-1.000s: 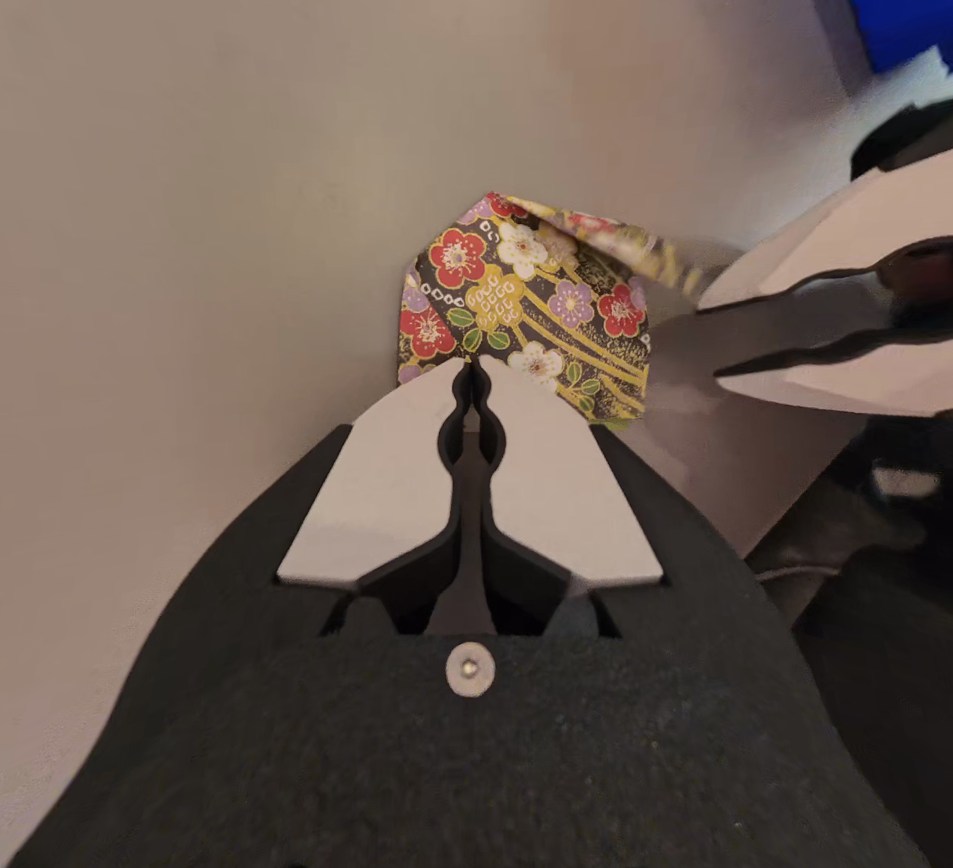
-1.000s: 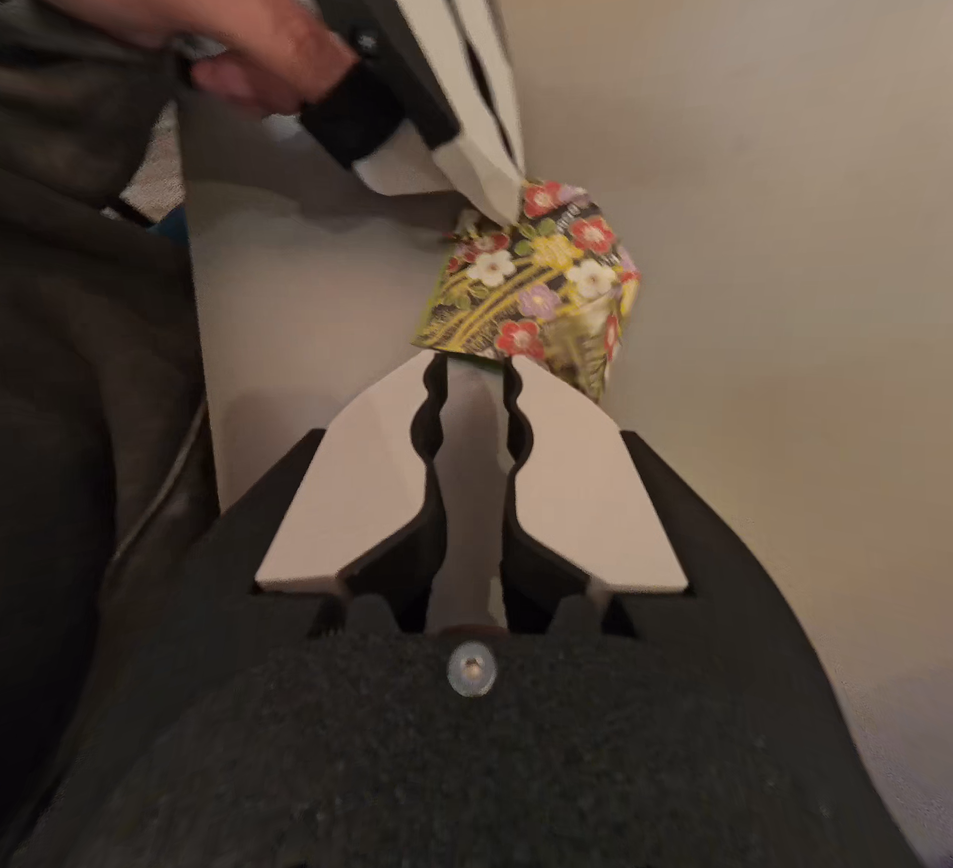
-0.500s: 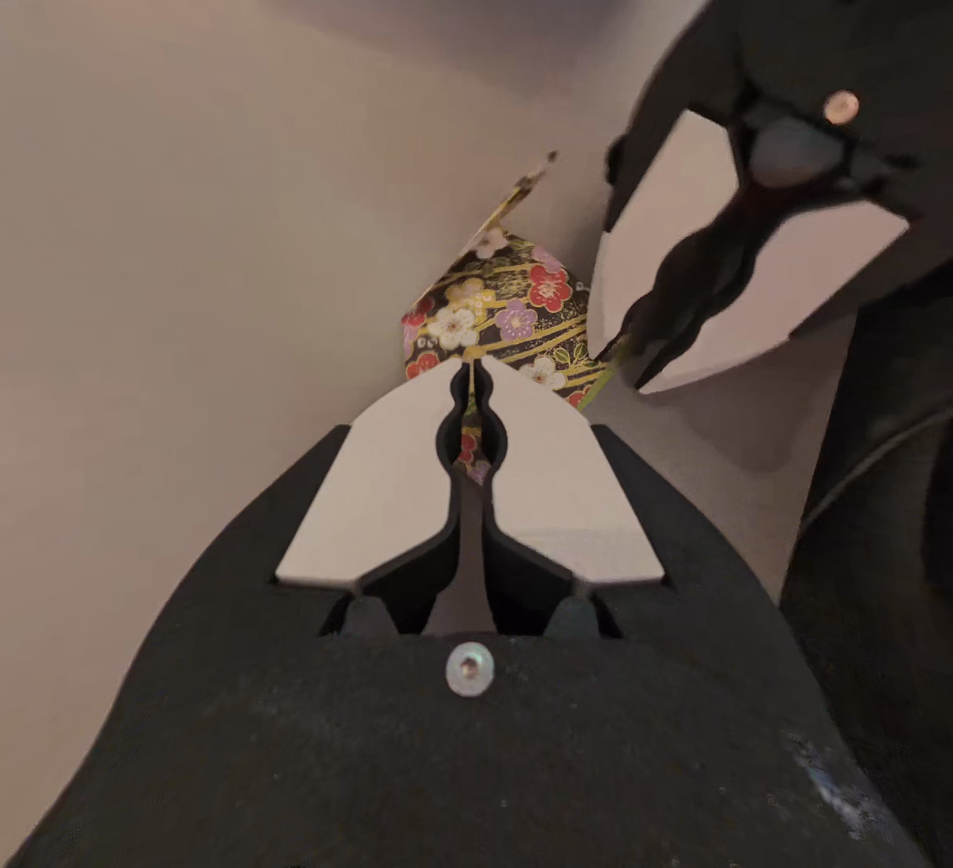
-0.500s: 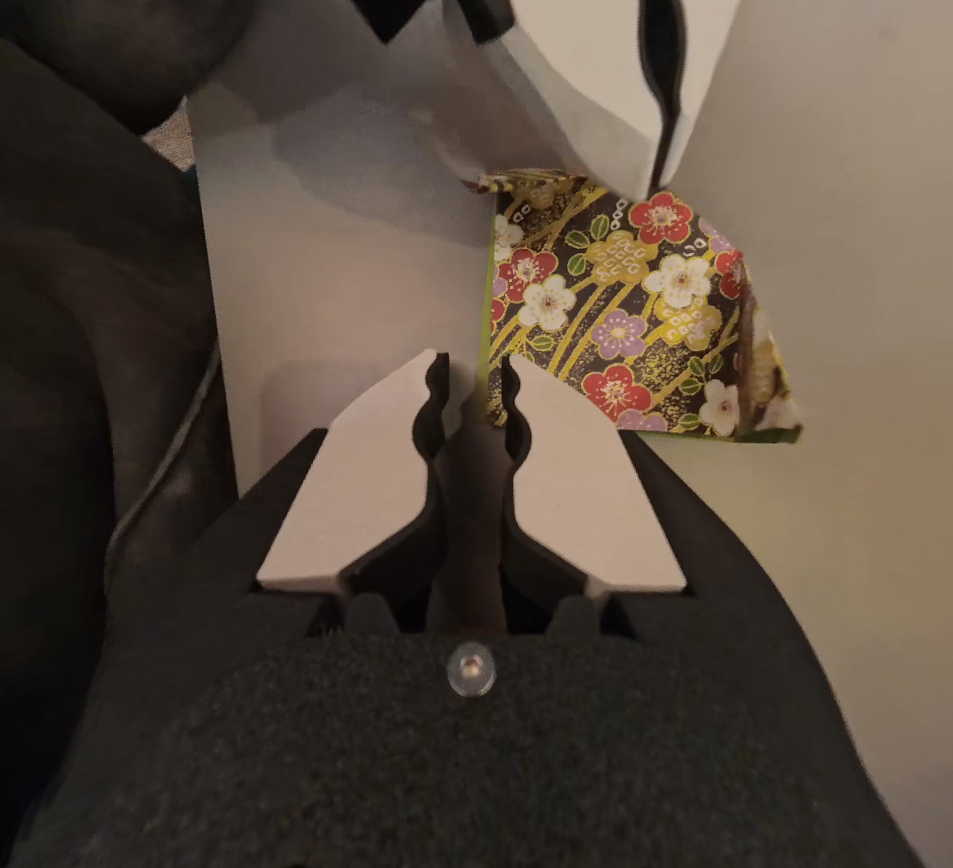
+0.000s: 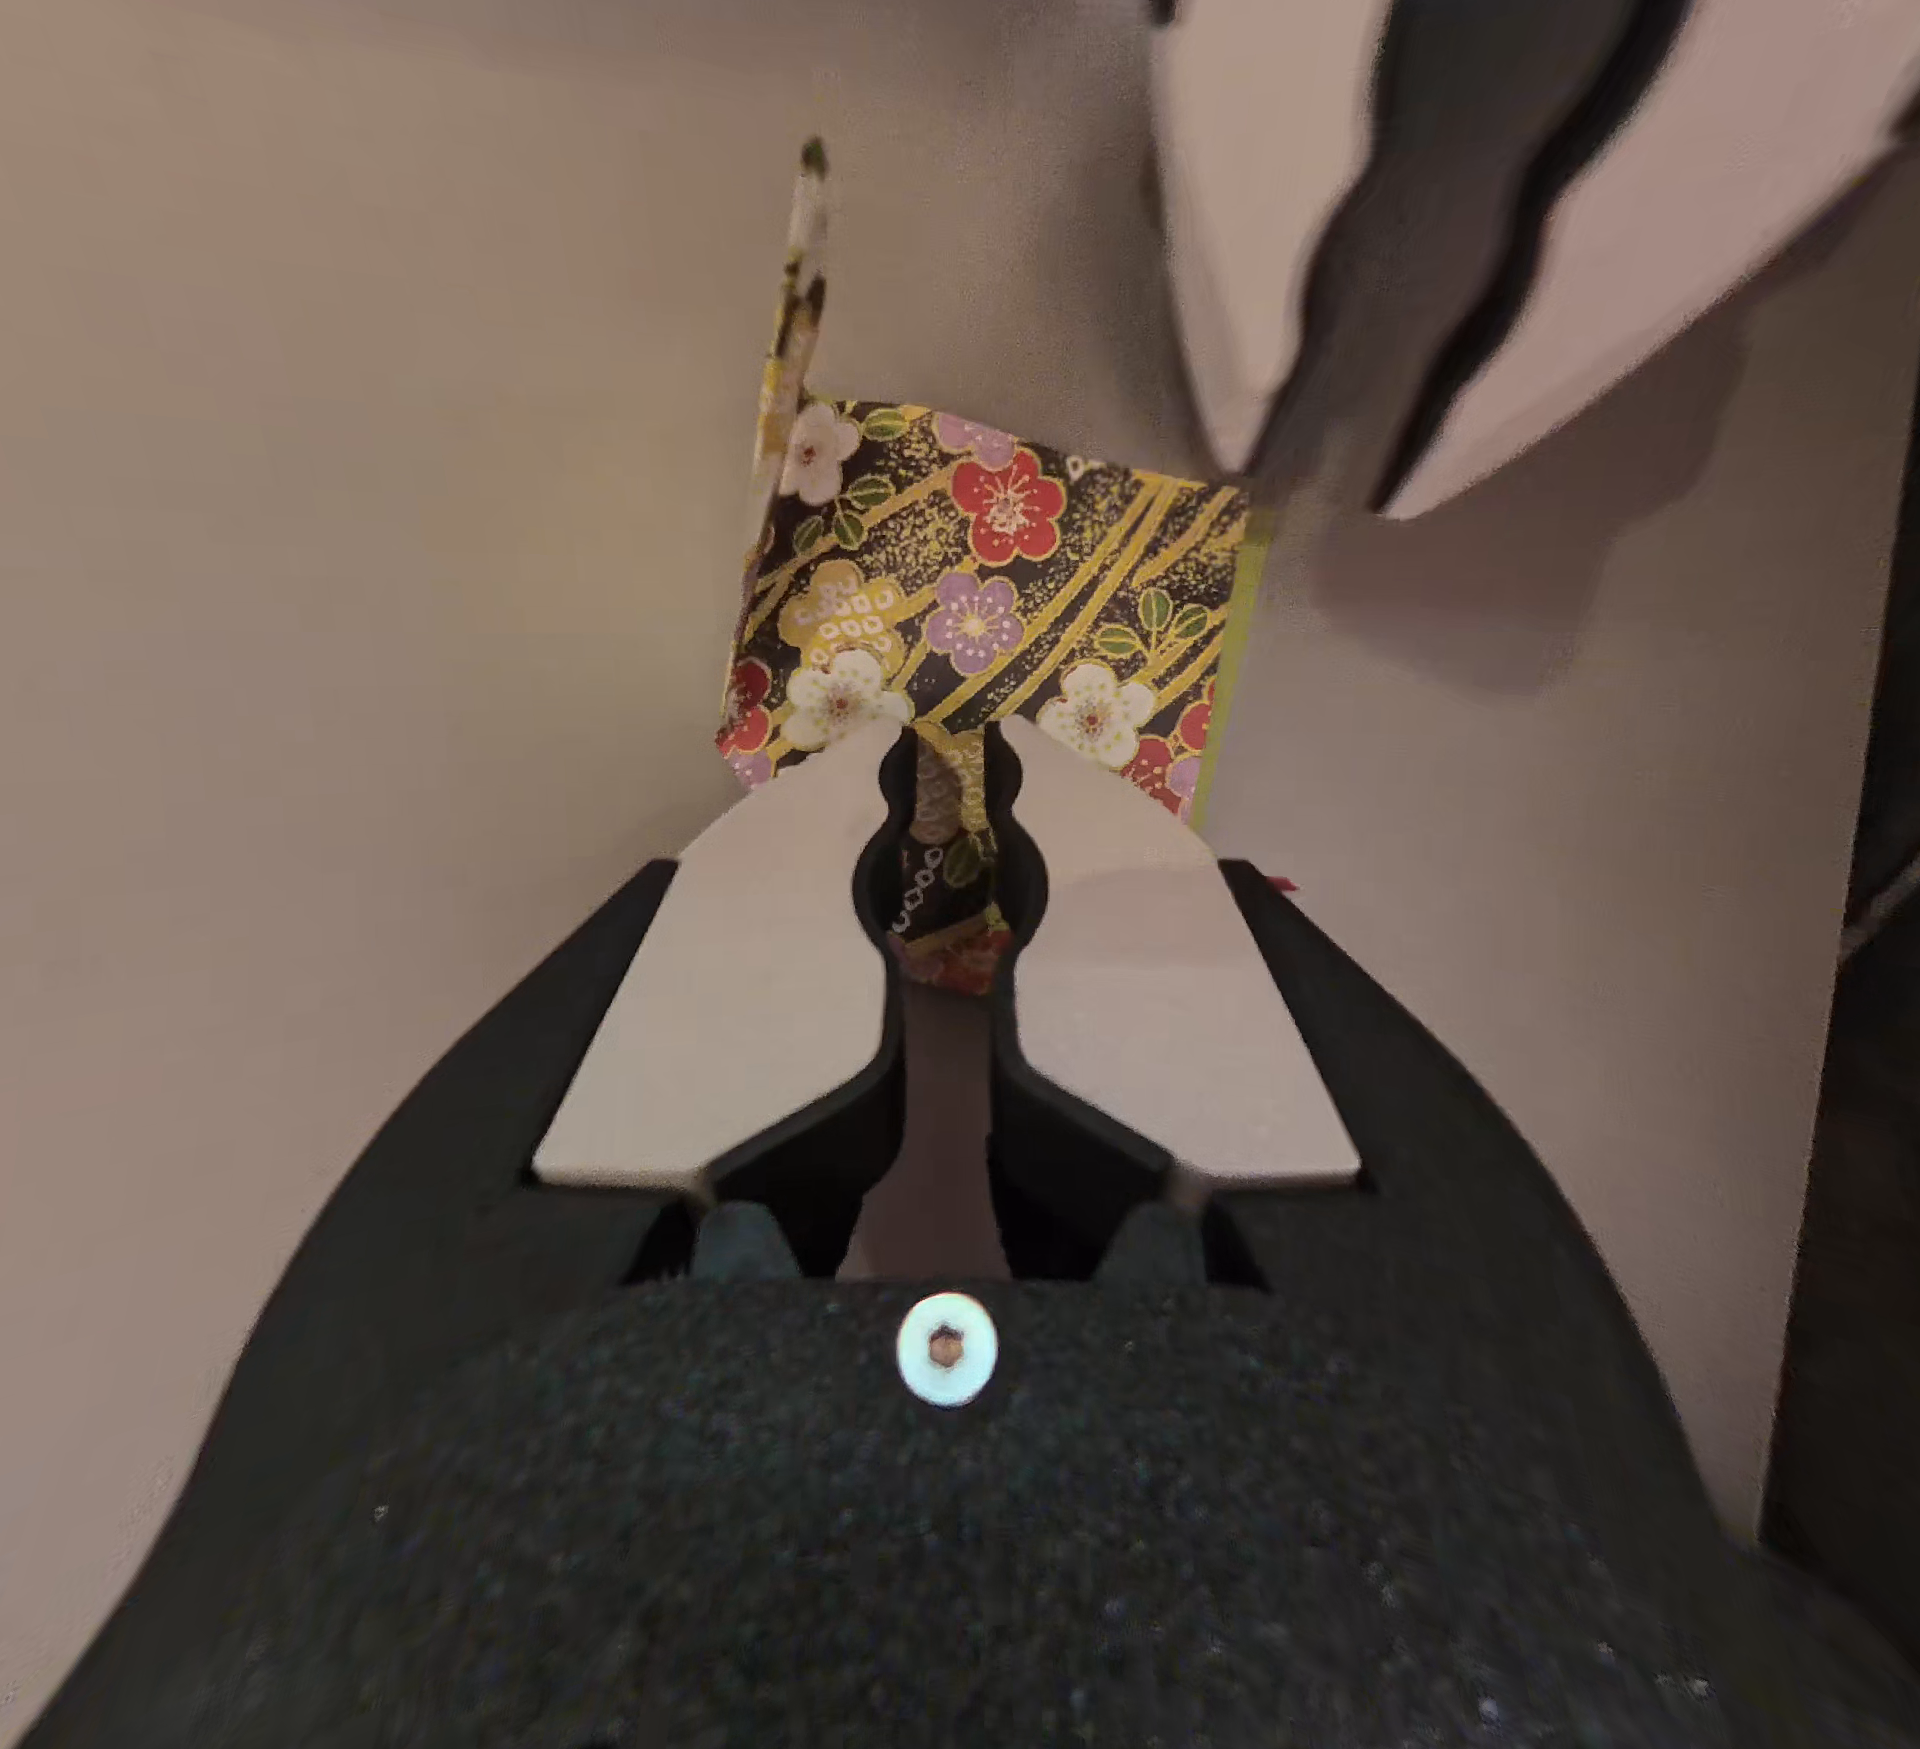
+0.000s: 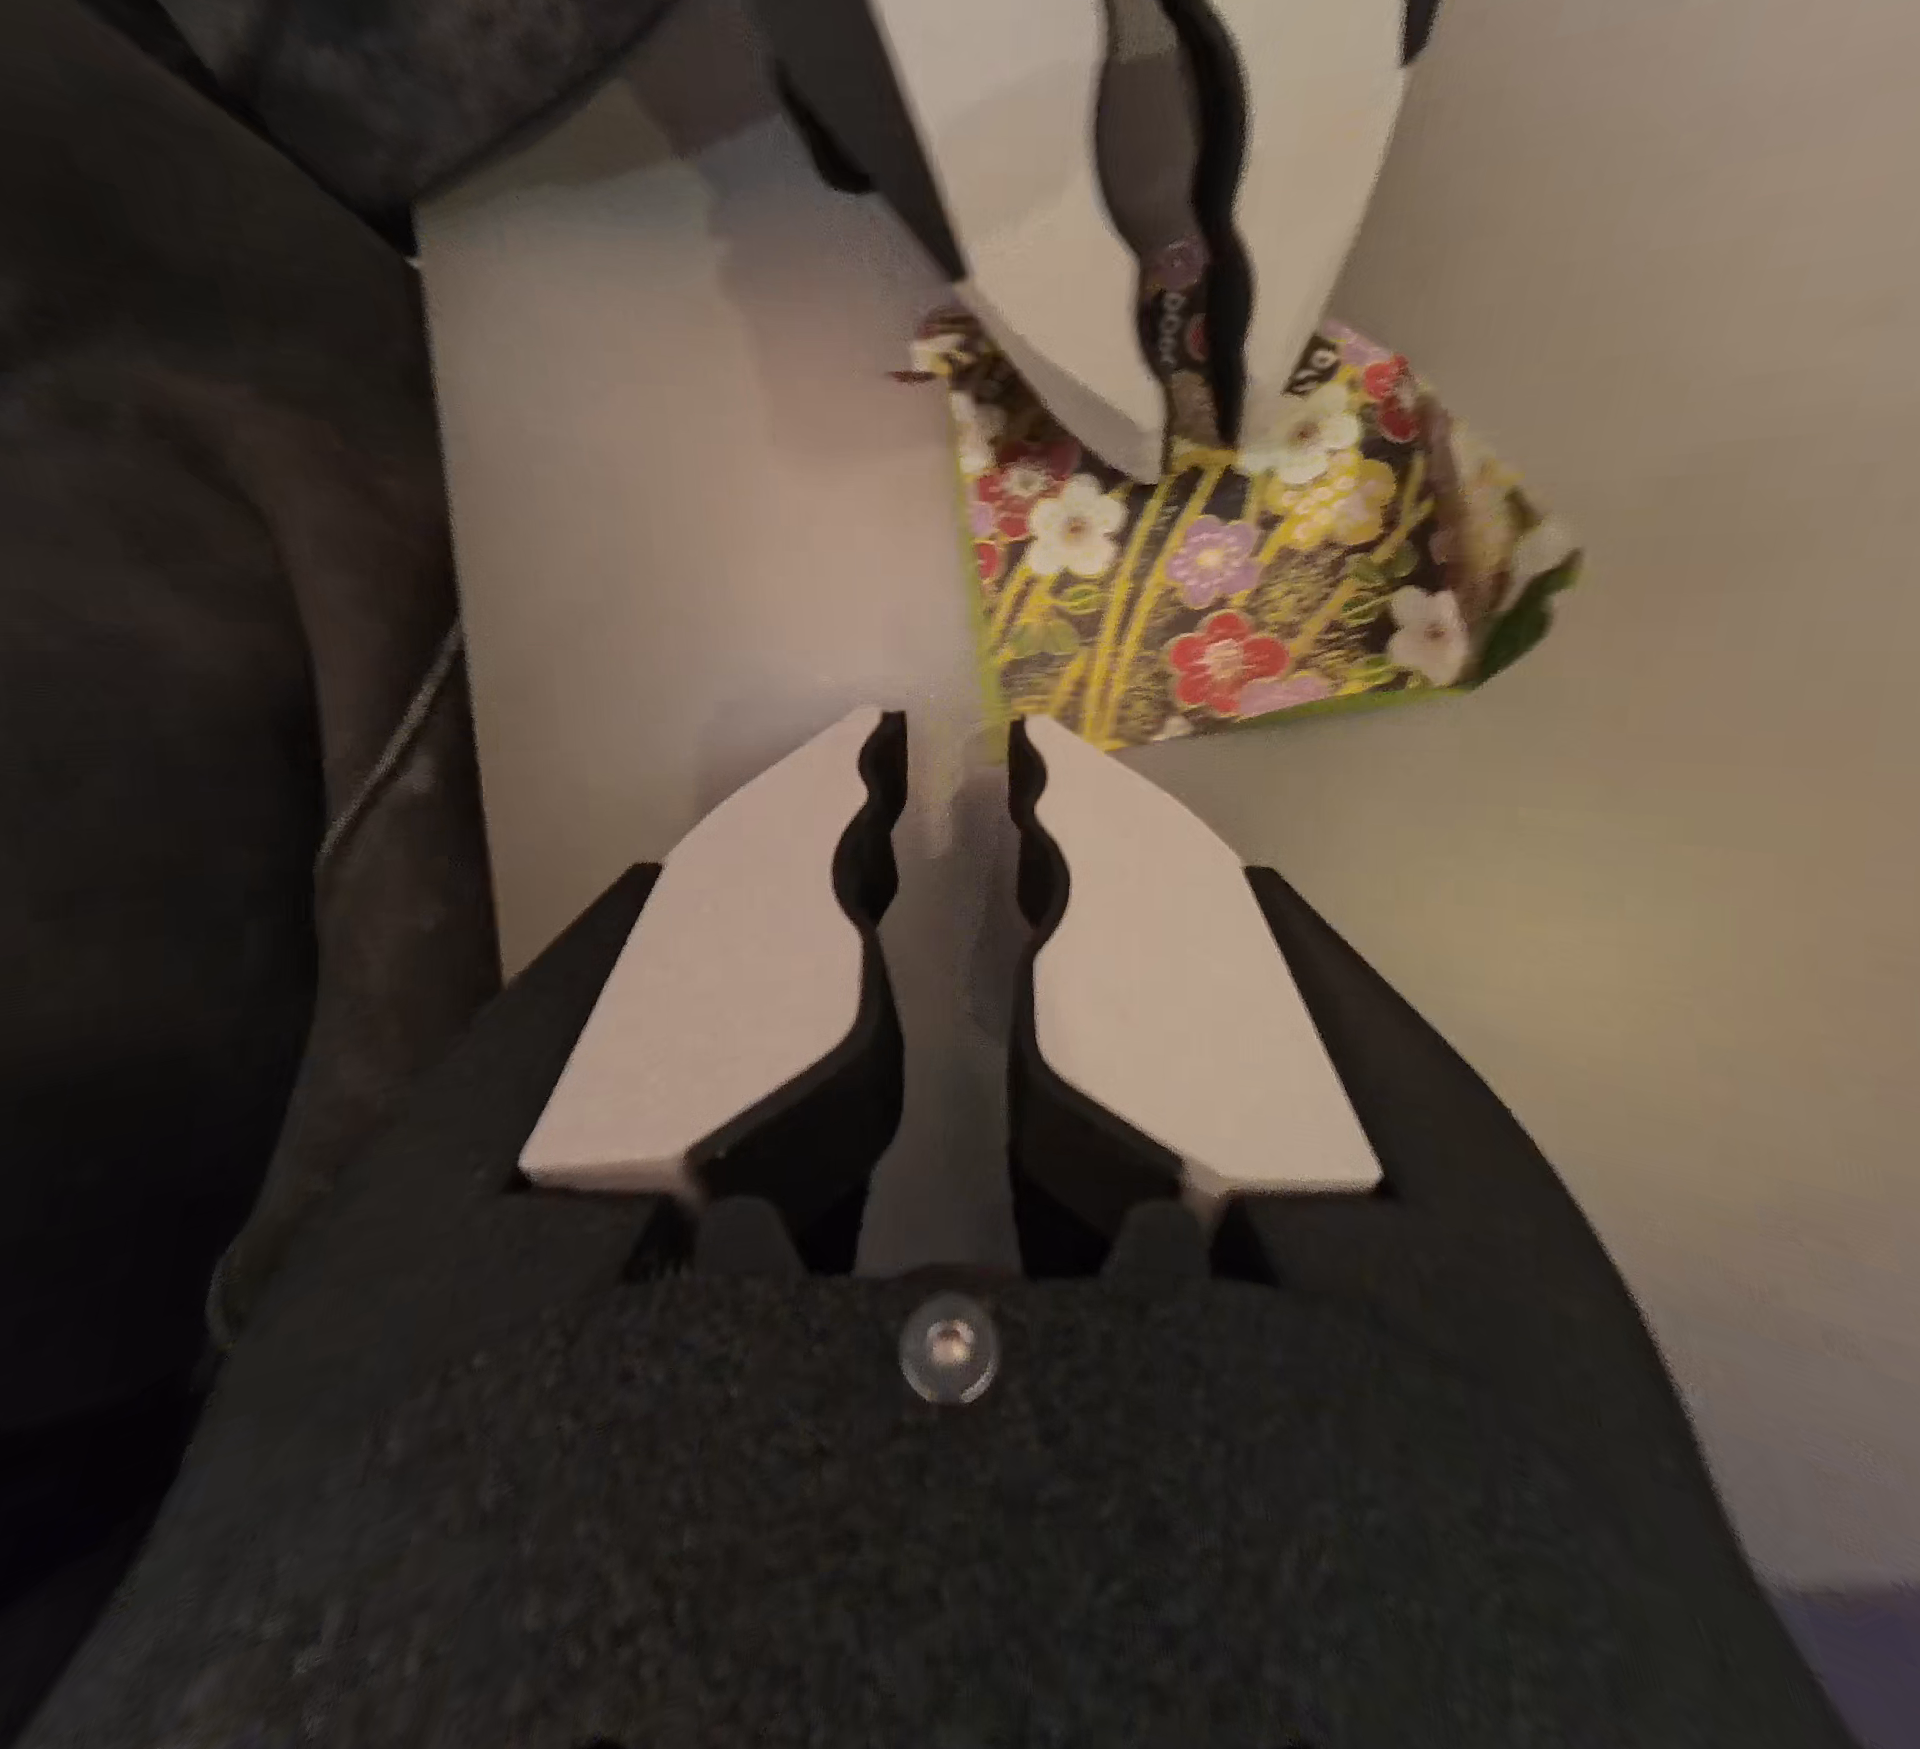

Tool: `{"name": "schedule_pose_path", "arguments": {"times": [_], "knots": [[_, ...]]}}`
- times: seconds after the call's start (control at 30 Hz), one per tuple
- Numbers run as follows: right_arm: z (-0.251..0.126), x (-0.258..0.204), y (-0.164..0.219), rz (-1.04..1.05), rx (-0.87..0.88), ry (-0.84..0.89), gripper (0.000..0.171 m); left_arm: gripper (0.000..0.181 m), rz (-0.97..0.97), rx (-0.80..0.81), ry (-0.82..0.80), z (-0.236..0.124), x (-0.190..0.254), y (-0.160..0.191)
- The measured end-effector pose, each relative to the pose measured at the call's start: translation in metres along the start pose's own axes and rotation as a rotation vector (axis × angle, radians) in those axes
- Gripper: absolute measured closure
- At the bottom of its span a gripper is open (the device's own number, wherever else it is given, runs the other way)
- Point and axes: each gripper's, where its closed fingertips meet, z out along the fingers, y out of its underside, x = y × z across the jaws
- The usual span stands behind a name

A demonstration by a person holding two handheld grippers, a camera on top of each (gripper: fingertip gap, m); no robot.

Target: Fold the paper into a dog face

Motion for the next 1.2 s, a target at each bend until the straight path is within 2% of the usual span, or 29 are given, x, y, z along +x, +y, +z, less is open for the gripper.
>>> {"name": "schedule_pose_path", "arguments": {"times": [0.1,0.17,0.23,0.33,0.47,0.67,0.8,0.9,1.0,1.2], "knots": [[0.014,-0.006,-0.009,-0.083,0.042,0.078,0.15,0.17,-0.146,0.049,-0.063,-0.006,-0.007,0.008],[0.024,0.011,-0.015,-0.079,0.064,0.197,0.161,0.17,-0.26,0.089,-0.101,-0.01,-0.01,0.013],[0.029,0.024,-0.012,-0.055,0.013,0.248,0.171,0.167,-0.37,0.125,-0.118,-0.014,-0.009,0.016],[0.026,0.047,-0.016,-0.053,0.006,0.323,0.171,0.165,-0.44,0.148,-0.144,-0.018,0.0,0.023],[0.028,0.066,-0.026,-0.095,-0.014,0.315,0.171,0.166,-0.392,0.132,-0.153,-0.022,0.009,0.028],[0.025,0.081,-0.04,-0.117,-0.012,0.289,0.171,0.165,-0.3,0.177,-0.201,-0.035,-0.018,0.007],[0.006,0.079,-0.04,-0.019,0.023,0.25,0.156,0.164,-0.157,0.071,-0.225,-0.024,-0.027,0.013],[0.006,0.075,-0.025,0.066,-0.006,0.248,0.154,0.163,-0.096,0.014,-0.229,-0.015,-0.027,0.021],[0.009,0.071,-0.016,0.19,0.016,0.205,0.145,0.164,-0.106,0.041,-0.224,-0.015,-0.026,0.021],[0.017,0.061,-0.028,0.402,0.14,0.09,0.137,0.172,-0.141,0.093,-0.21,-0.014,-0.022,0.02]]}}
